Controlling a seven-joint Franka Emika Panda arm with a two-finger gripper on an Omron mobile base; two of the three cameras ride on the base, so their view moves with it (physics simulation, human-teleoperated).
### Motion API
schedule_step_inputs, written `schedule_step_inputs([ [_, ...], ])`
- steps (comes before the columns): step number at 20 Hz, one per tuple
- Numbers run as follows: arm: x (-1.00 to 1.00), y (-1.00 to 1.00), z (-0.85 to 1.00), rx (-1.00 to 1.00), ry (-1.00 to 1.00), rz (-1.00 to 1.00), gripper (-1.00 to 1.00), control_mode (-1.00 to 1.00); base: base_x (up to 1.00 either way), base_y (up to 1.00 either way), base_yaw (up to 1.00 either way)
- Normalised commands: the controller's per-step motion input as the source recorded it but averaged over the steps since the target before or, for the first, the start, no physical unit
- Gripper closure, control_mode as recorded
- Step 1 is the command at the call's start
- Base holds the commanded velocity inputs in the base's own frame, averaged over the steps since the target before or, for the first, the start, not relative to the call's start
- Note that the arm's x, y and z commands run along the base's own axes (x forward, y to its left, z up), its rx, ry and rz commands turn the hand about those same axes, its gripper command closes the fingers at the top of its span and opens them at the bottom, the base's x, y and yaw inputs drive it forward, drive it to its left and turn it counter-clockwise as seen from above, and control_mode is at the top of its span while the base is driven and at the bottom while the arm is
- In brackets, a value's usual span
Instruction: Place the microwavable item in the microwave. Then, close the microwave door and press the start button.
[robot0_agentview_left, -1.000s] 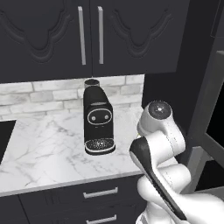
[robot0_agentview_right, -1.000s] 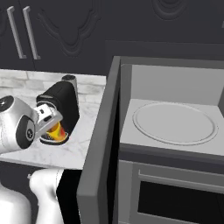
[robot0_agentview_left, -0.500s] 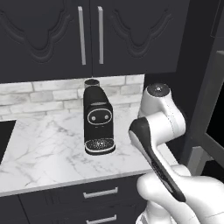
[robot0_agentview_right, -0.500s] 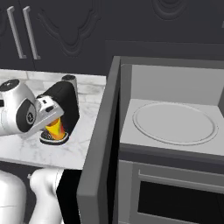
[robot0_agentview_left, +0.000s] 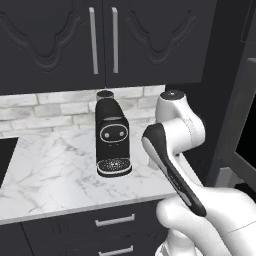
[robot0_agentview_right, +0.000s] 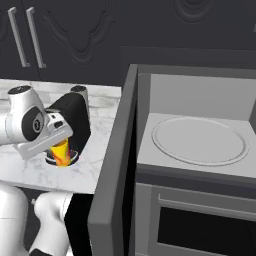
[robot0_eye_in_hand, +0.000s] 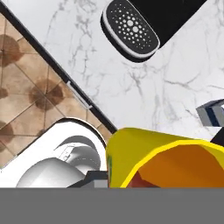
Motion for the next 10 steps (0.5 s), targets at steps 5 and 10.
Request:
schedule_step_inputs([
  [5, 0.0, 0.0, 0.0, 0.0, 0.0, 0.0, 1.0, 1.0, -1.0, 0.24, -0.06],
  [10, 0.0, 0.0, 0.0, 0.0, 0.0, 0.0, 1.0, 1.0, -1.0, 0.22, -0.2],
])
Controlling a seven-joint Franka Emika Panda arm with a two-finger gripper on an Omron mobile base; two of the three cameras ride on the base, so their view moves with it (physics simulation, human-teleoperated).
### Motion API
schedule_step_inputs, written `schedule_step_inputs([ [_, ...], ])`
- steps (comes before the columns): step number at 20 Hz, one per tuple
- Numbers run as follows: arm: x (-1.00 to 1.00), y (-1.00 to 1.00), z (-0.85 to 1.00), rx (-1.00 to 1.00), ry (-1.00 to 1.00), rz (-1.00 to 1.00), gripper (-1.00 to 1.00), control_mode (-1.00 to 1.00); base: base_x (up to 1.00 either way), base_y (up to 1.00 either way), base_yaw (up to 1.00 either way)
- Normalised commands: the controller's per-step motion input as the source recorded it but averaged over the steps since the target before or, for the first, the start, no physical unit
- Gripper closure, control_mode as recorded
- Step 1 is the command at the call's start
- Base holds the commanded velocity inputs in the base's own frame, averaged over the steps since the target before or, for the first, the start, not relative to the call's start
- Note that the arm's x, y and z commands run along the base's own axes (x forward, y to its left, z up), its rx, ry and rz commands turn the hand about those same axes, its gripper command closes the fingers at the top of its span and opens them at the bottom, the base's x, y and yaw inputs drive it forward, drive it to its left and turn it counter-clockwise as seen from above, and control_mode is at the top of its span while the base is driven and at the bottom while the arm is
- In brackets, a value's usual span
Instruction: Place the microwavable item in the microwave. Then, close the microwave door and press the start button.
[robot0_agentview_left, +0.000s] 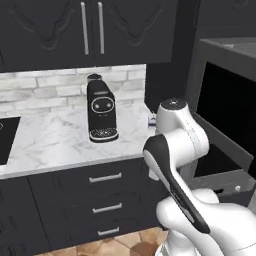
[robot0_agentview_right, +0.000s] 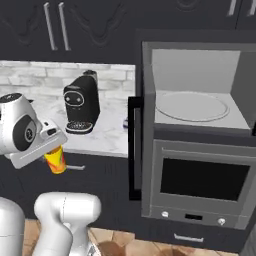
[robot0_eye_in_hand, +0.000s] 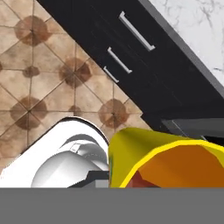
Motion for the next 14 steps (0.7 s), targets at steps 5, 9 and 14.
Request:
schedule_step_inputs([
  [5, 0.0, 0.0, 0.0, 0.0, 0.0, 0.0, 1.0, 1.0, -1.0, -0.01, -0.31],
  [9, 0.0, 0.0, 0.0, 0.0, 0.0, 0.0, 1.0, 1.0, -1.0, -0.3, -0.33],
  [14, 0.0, 0.0, 0.0, 0.0, 0.0, 0.0, 1.0, 1.0, -0.57, -0.93, -0.17],
])
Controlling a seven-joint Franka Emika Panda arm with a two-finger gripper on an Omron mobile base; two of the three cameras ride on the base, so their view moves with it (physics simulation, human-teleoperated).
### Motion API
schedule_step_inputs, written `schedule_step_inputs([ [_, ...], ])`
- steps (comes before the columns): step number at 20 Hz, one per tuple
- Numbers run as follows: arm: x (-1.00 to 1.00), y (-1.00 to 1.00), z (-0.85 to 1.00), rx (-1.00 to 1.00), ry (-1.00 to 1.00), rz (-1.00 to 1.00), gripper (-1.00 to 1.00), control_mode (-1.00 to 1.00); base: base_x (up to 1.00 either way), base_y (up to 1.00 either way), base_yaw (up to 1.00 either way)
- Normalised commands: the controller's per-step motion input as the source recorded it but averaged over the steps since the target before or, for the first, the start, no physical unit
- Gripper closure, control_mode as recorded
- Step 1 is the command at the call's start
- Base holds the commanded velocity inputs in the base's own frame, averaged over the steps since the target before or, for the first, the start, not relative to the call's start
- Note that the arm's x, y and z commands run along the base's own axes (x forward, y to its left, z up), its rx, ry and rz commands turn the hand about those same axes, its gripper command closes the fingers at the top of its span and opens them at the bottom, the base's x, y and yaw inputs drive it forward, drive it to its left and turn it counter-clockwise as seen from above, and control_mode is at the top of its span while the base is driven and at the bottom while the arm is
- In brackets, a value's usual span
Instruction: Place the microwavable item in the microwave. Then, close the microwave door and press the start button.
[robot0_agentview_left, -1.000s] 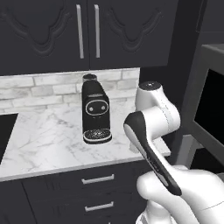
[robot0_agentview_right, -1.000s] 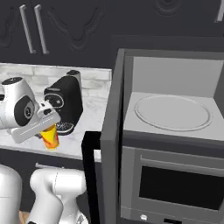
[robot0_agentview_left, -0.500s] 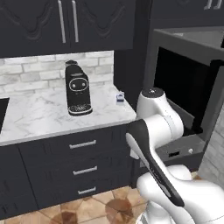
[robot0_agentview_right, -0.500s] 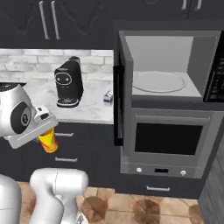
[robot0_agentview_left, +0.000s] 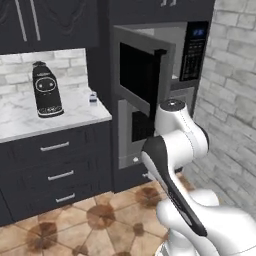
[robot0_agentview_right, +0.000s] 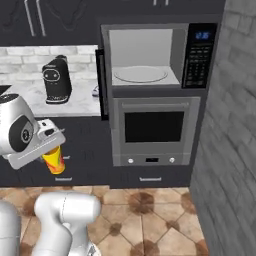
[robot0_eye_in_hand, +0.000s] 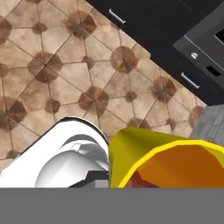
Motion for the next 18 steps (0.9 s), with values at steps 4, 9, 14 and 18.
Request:
schedule_step_inputs([
  [4, 0.0, 0.0, 0.0, 0.0, 0.0, 0.0, 1.0, 1.0, 0.04, -1.0, -0.01],
  [9, 0.0, 0.0, 0.0, 0.0, 0.0, 0.0, 1.0, 1.0, 0.47, -0.94, 0.02],
  [14, 0.0, 0.0, 0.0, 0.0, 0.0, 0.0, 1.0, 1.0, 0.69, -0.48, 0.09],
  [18, 0.0, 0.0, 0.0, 0.0, 0.0, 0.0, 1.0, 1.0, 0.97, -0.03, 0.12],
])
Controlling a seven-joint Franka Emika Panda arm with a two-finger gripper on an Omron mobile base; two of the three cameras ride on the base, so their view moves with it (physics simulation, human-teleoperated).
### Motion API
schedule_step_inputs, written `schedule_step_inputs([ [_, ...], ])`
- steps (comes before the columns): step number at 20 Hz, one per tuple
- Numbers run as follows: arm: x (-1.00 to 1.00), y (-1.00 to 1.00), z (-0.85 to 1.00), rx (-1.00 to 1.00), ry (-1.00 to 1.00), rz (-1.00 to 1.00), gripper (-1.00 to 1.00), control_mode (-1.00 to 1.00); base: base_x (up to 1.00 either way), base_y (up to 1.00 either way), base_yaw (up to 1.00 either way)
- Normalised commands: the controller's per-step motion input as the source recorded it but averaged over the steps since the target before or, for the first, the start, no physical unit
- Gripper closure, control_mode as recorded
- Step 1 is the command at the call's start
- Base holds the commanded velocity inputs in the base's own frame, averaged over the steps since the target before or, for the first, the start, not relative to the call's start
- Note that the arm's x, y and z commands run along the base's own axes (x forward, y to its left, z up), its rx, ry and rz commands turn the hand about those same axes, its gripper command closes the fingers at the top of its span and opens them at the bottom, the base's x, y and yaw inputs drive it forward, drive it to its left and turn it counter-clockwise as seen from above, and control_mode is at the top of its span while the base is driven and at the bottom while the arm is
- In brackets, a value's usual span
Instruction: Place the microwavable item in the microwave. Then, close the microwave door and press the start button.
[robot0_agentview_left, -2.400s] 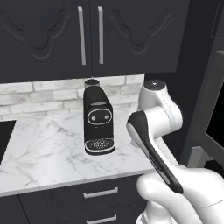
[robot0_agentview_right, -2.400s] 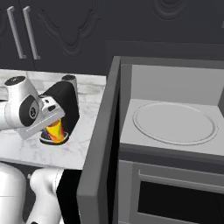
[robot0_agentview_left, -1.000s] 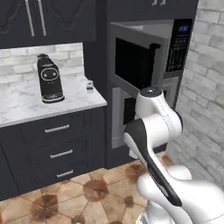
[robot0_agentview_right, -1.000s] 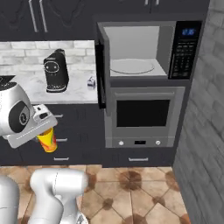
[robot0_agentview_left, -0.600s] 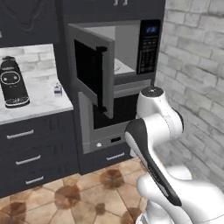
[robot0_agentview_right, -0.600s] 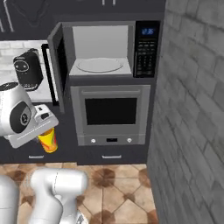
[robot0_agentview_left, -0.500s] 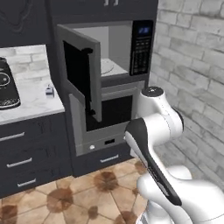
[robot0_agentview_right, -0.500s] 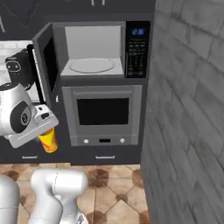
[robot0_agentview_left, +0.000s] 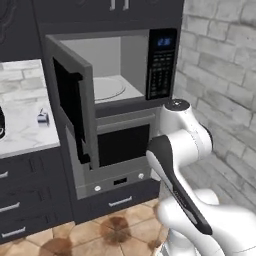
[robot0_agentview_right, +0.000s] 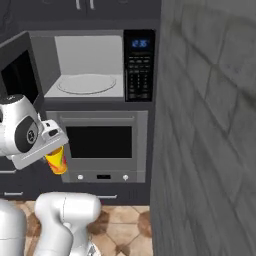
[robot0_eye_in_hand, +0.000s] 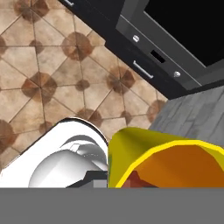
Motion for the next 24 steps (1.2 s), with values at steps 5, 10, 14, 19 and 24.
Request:
schedule_step_inputs([
  [5, 0.0, 0.0, 0.0, 0.0, 0.0, 0.0, 1.0, 1.0, 0.77, -0.12, 0.12],
  [10, 0.0, 0.0, 0.0, 0.0, 0.0, 0.0, 1.0, 1.0, 0.2, -0.42, 0.09],
  [14, 0.0, 0.0, 0.0, 0.0, 0.0, 0.0, 1.0, 1.0, 0.32, -0.4, 0.1],
  [19, 0.0, 0.0, 0.0, 0.0, 0.0, 0.0, 1.0, 1.0, 0.54, -0.24, 0.08],
  [24, 0.0, 0.0, 0.0, 0.0, 0.0, 0.0, 1.0, 1.0, 0.27, -0.15, 0.04],
])
